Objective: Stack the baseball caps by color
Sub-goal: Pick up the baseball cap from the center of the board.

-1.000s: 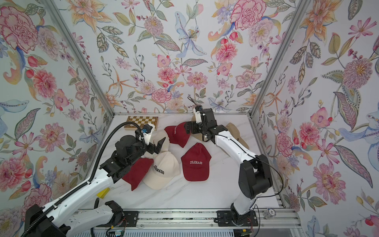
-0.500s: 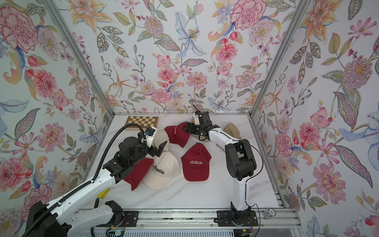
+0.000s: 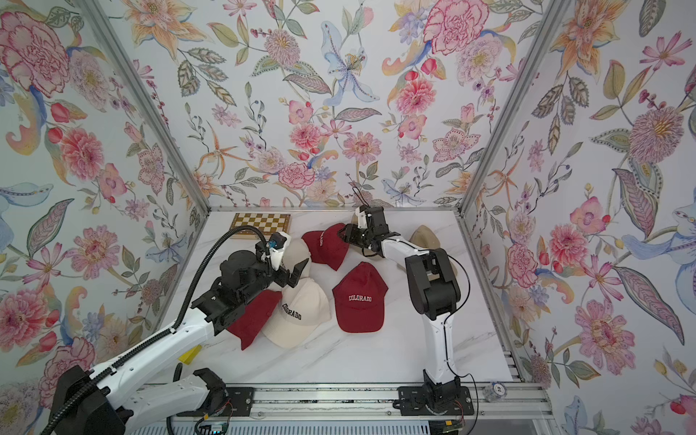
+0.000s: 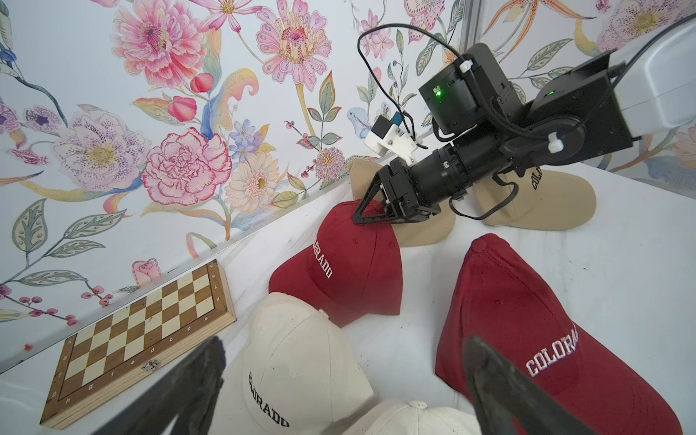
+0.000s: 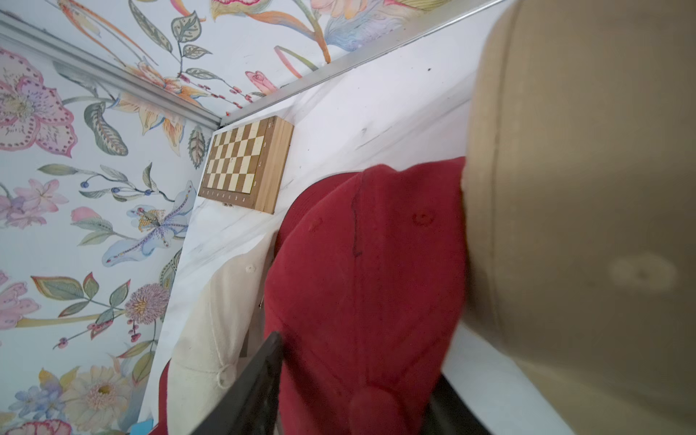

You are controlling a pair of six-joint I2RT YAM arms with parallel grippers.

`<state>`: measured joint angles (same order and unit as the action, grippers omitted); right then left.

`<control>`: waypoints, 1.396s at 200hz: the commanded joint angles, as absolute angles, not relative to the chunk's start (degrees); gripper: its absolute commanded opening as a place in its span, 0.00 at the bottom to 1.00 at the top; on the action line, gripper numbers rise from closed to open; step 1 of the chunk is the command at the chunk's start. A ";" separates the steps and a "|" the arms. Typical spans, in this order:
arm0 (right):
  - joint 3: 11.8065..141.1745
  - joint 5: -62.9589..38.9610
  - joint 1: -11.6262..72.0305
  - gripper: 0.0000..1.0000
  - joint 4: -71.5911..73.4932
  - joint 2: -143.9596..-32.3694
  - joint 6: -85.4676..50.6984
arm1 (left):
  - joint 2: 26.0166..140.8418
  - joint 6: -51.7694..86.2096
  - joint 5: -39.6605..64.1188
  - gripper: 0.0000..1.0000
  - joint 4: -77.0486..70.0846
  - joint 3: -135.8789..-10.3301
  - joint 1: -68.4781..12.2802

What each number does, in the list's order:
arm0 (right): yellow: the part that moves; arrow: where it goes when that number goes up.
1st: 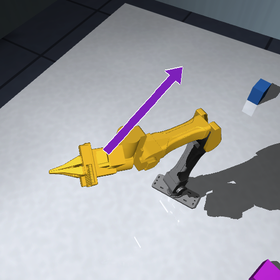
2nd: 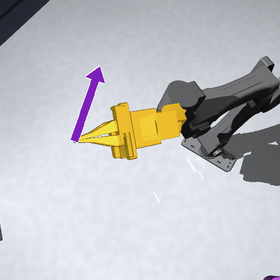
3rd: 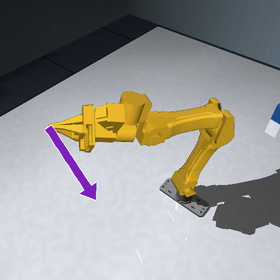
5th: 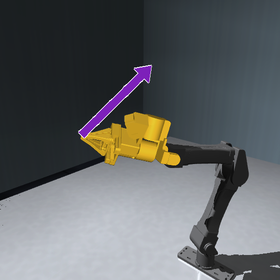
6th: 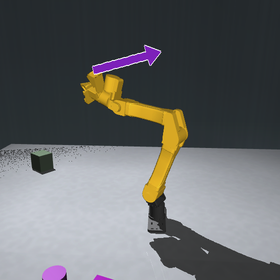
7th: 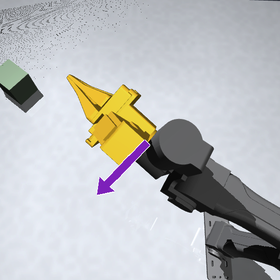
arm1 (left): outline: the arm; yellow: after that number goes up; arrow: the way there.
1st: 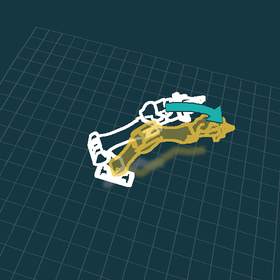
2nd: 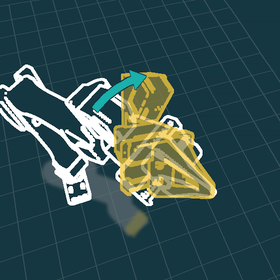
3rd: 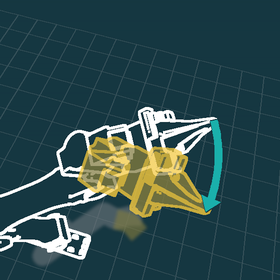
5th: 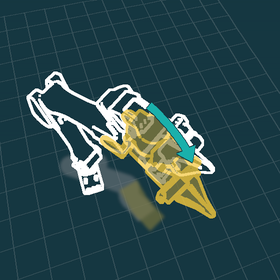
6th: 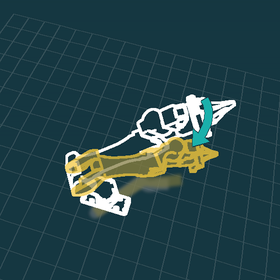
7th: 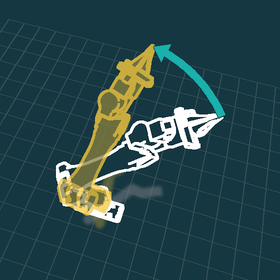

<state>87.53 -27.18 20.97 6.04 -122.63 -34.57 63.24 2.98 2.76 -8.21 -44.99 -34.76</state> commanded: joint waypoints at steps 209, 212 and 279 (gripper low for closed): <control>109.64 -42.24 23.73 0.00 -27.96 -107.49 -6.51 | 64.34 -10.09 4.22 1.00 -5.87 -56.16 -33.84; 108.87 -42.19 23.80 0.00 -27.94 -106.76 -6.24 | 64.38 -10.23 4.49 1.00 -5.71 -56.35 -33.82; 98.38 -44.87 23.99 0.00 -30.70 -94.23 0.76 | 67.22 -15.21 14.67 1.00 -0.54 -61.67 -33.93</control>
